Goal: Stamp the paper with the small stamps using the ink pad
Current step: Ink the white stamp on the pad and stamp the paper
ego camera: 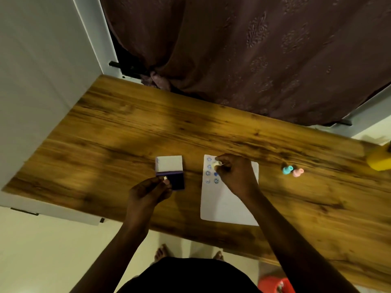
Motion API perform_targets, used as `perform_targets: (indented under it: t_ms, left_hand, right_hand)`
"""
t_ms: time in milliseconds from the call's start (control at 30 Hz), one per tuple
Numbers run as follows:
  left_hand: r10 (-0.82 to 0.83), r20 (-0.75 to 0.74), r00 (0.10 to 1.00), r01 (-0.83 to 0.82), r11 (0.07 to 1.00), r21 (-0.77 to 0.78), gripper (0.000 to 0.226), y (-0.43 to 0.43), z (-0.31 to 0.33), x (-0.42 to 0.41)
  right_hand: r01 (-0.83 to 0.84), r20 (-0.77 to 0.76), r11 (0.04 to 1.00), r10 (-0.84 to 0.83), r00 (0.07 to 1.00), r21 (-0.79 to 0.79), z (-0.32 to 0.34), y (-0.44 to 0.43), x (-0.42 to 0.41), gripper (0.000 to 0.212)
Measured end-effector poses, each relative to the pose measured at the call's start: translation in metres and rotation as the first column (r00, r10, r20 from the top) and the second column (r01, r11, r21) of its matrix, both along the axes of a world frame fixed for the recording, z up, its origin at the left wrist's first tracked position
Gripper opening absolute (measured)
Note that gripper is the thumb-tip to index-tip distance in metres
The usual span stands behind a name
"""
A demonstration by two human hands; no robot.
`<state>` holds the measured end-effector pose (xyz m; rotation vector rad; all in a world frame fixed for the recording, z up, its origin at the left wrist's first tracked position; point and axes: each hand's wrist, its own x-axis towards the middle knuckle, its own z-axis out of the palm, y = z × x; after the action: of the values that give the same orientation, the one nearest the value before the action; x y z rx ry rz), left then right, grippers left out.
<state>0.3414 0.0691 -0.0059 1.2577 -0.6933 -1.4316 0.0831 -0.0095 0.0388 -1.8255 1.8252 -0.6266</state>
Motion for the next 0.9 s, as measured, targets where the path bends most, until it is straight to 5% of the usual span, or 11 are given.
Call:
perform_targets:
  t_ms: [167, 333, 700, 900]
  left_hand:
    - [-0.021, -0.022, 1.000, 0.021, 0.999, 0.032, 0.029, -0.001, -0.003, -0.019]
    - [-0.026, -0.011, 1.000, 0.026, 0.999, 0.042, 0.027, -0.004, -0.003, -0.028]
    - [0.001, -0.016, 1.000, 0.000, 0.998, 0.063, 0.029, -0.009, -0.008, -0.032]
    - [0.015, -0.015, 1.000, -0.013, 0.996, 0.085, 0.037, -0.010, -0.010, -0.039]
  right_hand:
    - [0.057, -0.224, 0.992, -0.030, 0.974, 0.115, -0.019, 0.023, -0.034, 0.029]
    - [0.056, -0.214, 0.984, -0.019, 0.977, 0.167, -0.034, 0.030, -0.031, 0.022]
    - [0.017, -0.190, 0.983, 0.019, 0.982, 0.183, -0.043, 0.023, -0.027, 0.041]
    - [0.015, -0.307, 0.975, 0.055, 0.950, 0.223, -0.039, 0.015, -0.022, 0.036]
